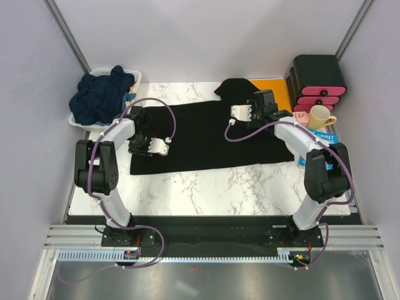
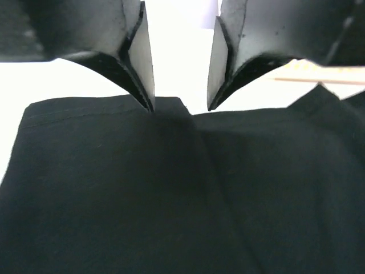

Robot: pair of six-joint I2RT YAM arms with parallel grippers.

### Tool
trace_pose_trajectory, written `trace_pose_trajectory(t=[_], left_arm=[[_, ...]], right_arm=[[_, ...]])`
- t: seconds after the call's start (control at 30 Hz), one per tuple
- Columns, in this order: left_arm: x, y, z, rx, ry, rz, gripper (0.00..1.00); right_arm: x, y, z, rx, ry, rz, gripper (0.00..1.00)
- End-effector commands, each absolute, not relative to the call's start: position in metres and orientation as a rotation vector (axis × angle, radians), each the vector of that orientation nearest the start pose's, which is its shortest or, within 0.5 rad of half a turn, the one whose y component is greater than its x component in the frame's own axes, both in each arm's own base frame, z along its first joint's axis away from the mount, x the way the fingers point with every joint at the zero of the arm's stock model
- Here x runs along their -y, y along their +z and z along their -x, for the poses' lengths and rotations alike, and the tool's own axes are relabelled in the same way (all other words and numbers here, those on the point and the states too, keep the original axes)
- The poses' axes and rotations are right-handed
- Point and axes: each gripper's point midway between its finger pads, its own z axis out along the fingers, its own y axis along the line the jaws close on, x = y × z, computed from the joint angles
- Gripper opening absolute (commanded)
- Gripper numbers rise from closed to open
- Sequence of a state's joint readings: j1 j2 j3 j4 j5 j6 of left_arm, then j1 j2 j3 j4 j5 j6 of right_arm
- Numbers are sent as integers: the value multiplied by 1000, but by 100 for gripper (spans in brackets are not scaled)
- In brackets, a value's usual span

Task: Fold and stack the t-shirts
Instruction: Fold the tshirt

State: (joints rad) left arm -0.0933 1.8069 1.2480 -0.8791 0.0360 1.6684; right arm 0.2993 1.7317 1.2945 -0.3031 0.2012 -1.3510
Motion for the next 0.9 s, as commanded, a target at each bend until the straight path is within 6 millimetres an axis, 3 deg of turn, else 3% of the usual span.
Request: trace_pose_trajectory(t=[0.0,0.13,0.23,0.27,0.3,0.37,0.4,0.43,0.47,0.5,0.57,0.6,0.63,0.73,0.77,0.83,0.87], left_arm=[[-16,54,-370,2176,-272,2427,56],[-16,63,-371,2208,-323,2429,63],[-16,68,-374,2233,-346,2430,65],[-14,67,-374,2239,-338,2436,65],[-13,68,-374,2247,-334,2438,65],[-9,67,-375,2253,-327,2448,65],[-8,67,-375,2252,-325,2451,65],[-7,67,-375,2251,-325,2455,65],[-6,68,-375,2252,-326,2460,65],[-5,68,-374,2252,-325,2460,65],[1,68,-373,2262,-293,2486,65],[1,67,-371,2256,-287,2487,65],[2,67,-370,2255,-285,2490,65],[4,73,-368,2268,-292,2506,64],[8,75,-367,2278,-268,2527,64],[12,82,-358,2278,-222,2555,64],[18,84,-354,2274,-182,2587,64]], right_arm=[[-59,180,-478,-1740,-826,1603,70],[-48,191,-472,-1757,-889,1561,71],[-36,203,-483,-1785,-1006,1440,71],[-39,198,-485,-1815,-963,1395,70],[-46,212,-492,-1806,-920,1350,68],[-75,184,-484,-1898,-650,1428,63],[-91,207,-493,-1925,-524,1314,61],[-103,191,-476,-2025,-368,1353,60],[-125,168,-475,-2068,-185,1381,57],[-140,181,-480,-2075,-89,1323,56],[-158,149,-469,-2168,105,1374,54],[-163,152,-474,-2168,124,1357,53],[-165,138,-475,-2200,149,1352,50],[-165,130,-472,-2189,151,1427,33],[-162,134,-468,-2173,144,1462,32],[-150,124,-452,-2189,115,1534,32],[-145,133,-446,-2151,82,1579,33]])
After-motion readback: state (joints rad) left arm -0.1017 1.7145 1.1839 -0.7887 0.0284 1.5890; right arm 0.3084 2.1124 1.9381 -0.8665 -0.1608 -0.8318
